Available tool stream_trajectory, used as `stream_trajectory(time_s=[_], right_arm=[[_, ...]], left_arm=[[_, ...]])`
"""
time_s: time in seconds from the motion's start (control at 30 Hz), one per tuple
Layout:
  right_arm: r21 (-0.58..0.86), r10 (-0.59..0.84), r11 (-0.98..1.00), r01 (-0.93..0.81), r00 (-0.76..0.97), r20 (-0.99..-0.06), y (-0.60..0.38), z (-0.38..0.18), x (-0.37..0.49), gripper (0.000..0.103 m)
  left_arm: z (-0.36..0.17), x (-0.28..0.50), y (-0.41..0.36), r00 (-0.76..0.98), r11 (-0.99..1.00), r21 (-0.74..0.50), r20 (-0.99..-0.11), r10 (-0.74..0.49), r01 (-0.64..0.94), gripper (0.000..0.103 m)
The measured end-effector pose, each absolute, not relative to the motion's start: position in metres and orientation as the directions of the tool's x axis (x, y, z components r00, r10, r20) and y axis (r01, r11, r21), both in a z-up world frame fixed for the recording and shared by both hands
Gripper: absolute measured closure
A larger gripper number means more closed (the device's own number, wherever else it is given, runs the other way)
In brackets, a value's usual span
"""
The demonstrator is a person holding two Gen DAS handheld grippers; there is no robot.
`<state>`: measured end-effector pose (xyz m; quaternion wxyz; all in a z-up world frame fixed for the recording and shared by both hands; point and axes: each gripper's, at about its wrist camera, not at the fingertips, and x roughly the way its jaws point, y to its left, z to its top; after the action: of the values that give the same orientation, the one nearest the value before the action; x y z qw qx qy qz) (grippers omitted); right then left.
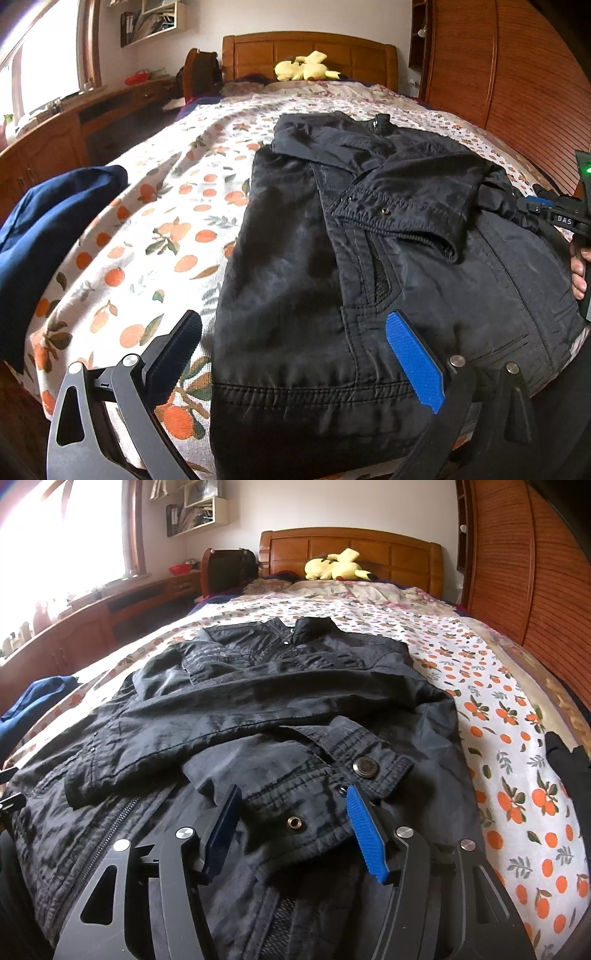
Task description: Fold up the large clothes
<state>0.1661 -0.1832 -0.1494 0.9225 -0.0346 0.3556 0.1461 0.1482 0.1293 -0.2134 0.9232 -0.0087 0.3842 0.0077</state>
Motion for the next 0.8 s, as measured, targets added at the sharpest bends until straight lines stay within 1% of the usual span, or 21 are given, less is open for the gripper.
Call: stream_trajectory(time_s=[0.17, 0.37, 0.6, 0.7, 0.8], right_arm=[[0.014, 0.222, 0.957, -0.288, 0.704, -0.675, -0.196, -0.146, 0.15, 0.043], [-0.041, 0.154, 0.969, -0.245, 0.723, -0.674, -0.234, -0.137, 0.102, 0.043], [-0.043, 0.095, 0.981, -0.187, 0.67, -0.736, -0.274, -0.144, 0.057, 0.043], [-0.021, 0.098, 0.984, -0.174, 0.64, -0.762, -0.281, -0.15, 0.042, 0.043], [-0.013, 0.115, 0.98, -0.197, 0.622, -0.774, -0.274, -0.155, 0.034, 0.043]], left_arm=[[-0.218, 0.148, 0.131, 0.703, 1.0, -0.013, -0.711, 0.002, -0.016, 0.003], [-0.219, 0.147, 0.133, 0.706, 1.0, -0.026, -0.708, -0.008, -0.015, 0.003], [-0.219, 0.143, 0.134, 0.711, 0.999, -0.036, -0.703, -0.014, -0.016, 0.003], [-0.218, 0.14, 0.134, 0.711, 0.999, -0.04, -0.703, -0.019, -0.014, 0.003], [-0.217, 0.138, 0.135, 0.709, 0.999, -0.044, -0.705, -0.025, -0.008, 0.003]])
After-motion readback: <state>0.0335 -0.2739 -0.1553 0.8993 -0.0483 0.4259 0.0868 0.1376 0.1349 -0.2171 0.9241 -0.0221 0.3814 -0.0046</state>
